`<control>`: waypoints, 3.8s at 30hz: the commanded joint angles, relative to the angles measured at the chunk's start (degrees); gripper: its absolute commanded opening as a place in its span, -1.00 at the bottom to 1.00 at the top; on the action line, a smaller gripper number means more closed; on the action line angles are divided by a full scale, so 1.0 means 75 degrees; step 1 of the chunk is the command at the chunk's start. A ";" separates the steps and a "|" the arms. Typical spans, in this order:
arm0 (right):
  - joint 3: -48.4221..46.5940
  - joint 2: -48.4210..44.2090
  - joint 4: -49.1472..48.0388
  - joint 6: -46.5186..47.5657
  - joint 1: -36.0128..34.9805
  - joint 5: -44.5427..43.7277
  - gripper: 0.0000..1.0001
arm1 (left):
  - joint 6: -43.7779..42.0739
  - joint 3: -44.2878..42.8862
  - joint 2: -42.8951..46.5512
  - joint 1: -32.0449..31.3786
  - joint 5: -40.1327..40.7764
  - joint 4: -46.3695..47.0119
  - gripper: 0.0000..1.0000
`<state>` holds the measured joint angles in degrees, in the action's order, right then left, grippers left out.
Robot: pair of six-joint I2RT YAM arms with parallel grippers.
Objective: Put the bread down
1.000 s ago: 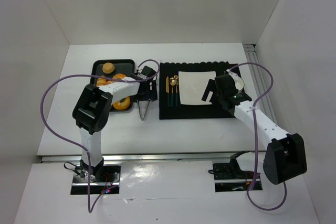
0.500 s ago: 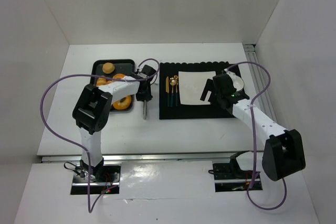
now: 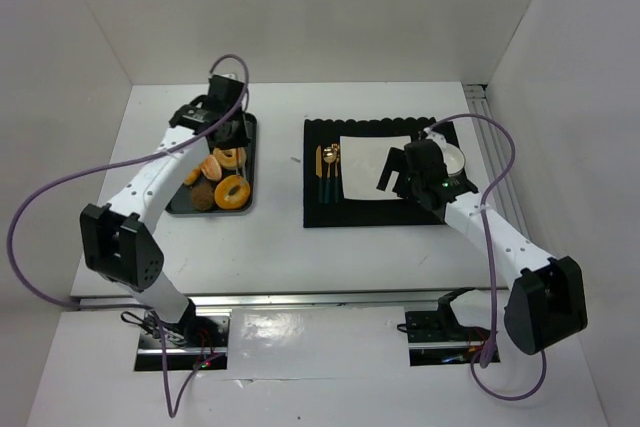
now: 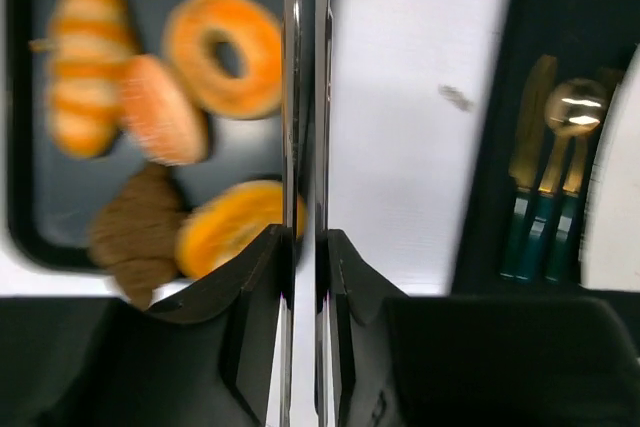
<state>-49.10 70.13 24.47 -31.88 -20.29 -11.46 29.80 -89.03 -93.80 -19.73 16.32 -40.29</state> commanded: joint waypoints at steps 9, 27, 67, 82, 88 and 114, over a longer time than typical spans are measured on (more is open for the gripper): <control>-0.0250 -0.0632 -0.0156 0.0265 -0.0129 0.0485 0.98 | -0.0494 0.0549 0.0857 0.2593 -0.0486 -0.1319 -0.11; -0.0320 -0.0620 -0.0157 0.0267 -0.0200 0.0404 0.98 | -0.0165 0.1558 0.1561 0.3228 -0.1858 -0.0758 0.17; -0.0332 -0.0690 0.0148 0.0102 -0.0200 -0.0030 0.98 | -0.0176 0.1923 0.2182 0.3849 -0.3136 -0.0462 -0.58; -0.2007 -0.1451 0.1623 0.0254 -0.0200 -0.1423 0.98 | 0.0655 0.0835 0.1331 0.0547 -0.5550 0.1832 -0.82; -0.1809 -0.2761 0.2033 0.0149 -0.0200 -0.2067 0.98 | 0.0819 -0.0408 -0.0510 -0.0966 -0.5632 0.2395 -0.82; -0.2031 -0.2682 0.2960 0.0243 -0.0200 -0.2257 0.98 | 0.0667 -0.2791 -0.3151 -0.2069 -0.4942 0.1482 0.17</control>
<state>-64.18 50.19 45.50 -29.80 -21.39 -28.01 36.38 -111.50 -124.73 -35.66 -22.92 -29.04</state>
